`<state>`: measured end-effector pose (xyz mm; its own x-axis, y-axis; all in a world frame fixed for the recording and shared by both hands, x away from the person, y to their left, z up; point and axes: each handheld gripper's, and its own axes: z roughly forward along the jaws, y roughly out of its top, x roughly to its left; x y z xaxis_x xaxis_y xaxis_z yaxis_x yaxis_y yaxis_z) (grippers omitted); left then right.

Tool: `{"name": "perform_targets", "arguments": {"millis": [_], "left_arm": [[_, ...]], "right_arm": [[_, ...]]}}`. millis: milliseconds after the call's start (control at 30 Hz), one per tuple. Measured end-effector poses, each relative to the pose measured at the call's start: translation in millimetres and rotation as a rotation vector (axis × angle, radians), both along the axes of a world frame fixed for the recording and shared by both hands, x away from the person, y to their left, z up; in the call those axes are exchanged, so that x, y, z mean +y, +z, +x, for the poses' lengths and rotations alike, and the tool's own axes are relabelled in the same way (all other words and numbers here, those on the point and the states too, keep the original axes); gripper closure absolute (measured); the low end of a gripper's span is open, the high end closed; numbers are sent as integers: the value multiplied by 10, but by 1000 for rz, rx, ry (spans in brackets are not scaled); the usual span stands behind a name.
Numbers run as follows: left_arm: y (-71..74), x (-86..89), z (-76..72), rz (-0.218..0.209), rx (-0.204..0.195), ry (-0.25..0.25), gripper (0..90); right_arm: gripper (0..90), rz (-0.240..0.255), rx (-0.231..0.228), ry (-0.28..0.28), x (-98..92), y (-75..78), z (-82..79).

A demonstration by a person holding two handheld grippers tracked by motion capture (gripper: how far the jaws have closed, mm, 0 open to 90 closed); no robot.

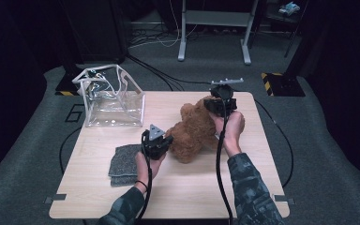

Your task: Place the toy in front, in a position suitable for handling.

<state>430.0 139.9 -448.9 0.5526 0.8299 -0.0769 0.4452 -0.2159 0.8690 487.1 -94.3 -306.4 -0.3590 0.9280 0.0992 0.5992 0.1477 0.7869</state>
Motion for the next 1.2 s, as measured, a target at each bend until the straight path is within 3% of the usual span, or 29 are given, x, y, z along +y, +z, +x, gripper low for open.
{"name": "perform_targets", "arguments": {"millis": [233,500,633,767,933,1033,1200], "left_arm": [[24,106,165,48,18,40,888],[-105,97,348,108,78,58,875],[-132,78,376,127,87,65,854],[-76,108,320,112,76,87,749],[82,176,182,74,49,118,508],[186,189,80,51,28,96,403],[227,98,-102,22,44,17,243]], "right_arm": [[847,70,32,13,31,-77,33],[847,50,68,1,88,-246,63],[847,-1,83,-37,77,-390,74],[847,6,101,-61,14,-476,114],[845,-2,104,-76,-3,-509,163],[842,-1,111,-84,-8,-531,188],[841,-6,112,-92,-10,-548,207]]}}
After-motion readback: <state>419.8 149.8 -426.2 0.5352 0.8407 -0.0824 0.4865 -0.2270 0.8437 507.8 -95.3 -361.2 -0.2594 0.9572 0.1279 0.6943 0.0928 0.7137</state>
